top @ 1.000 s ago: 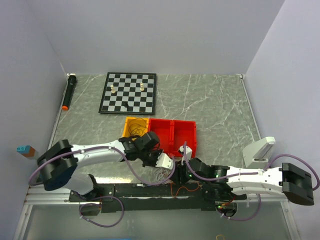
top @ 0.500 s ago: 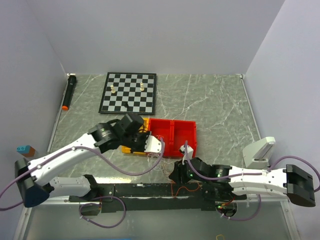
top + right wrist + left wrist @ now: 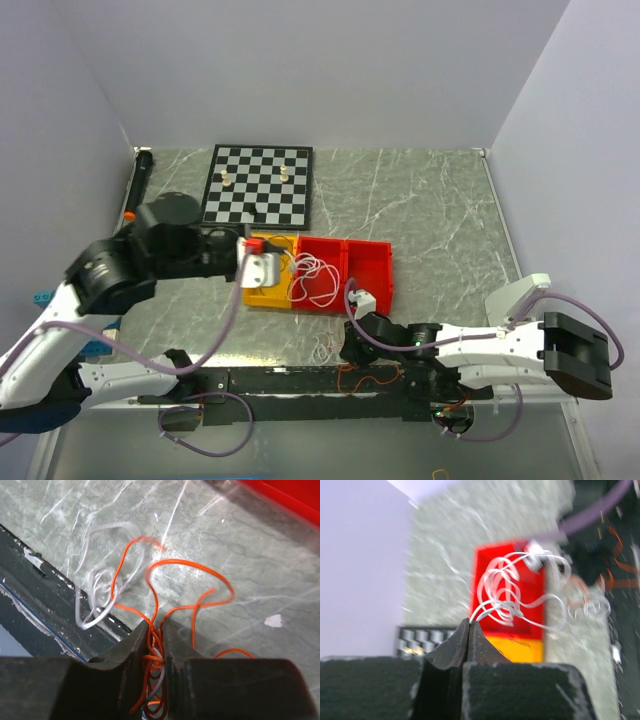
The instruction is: Untangle the cables
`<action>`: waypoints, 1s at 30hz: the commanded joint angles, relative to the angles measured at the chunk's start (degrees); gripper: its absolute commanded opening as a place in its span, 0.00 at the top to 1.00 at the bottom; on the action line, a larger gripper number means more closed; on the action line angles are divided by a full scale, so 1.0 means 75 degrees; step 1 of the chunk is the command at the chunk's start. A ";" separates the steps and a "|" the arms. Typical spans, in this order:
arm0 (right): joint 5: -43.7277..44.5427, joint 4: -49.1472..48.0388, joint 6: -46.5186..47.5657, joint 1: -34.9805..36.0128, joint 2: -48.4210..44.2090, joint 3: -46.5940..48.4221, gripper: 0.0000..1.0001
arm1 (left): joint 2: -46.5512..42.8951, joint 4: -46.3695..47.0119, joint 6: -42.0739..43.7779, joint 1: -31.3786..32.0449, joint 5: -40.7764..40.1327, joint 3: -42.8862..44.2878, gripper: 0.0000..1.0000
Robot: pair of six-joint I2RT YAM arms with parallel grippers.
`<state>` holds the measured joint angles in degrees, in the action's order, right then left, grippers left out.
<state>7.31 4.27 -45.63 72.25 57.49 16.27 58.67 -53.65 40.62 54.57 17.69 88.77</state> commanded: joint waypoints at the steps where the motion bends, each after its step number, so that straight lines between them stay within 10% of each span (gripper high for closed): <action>1: -0.0072 0.0122 -0.0162 0.0093 0.0373 0.0350 0.79 | -0.0346 0.1033 -0.0459 -0.0010 -0.0155 0.0726 0.99; 14: 0.0724 0.0461 -0.0104 0.0269 -0.1956 0.0175 0.86 | -0.0641 0.3788 -0.0319 -0.0010 -0.1292 -0.1943 0.99; 30: 0.1029 0.1188 -0.0444 0.0293 -0.3669 -0.0517 0.89 | 0.2557 0.6801 -0.0248 -0.0349 -0.3425 -0.3938 0.99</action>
<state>13.26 11.97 -48.38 73.76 32.97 13.47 74.35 -11.44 39.42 53.69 -1.96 58.08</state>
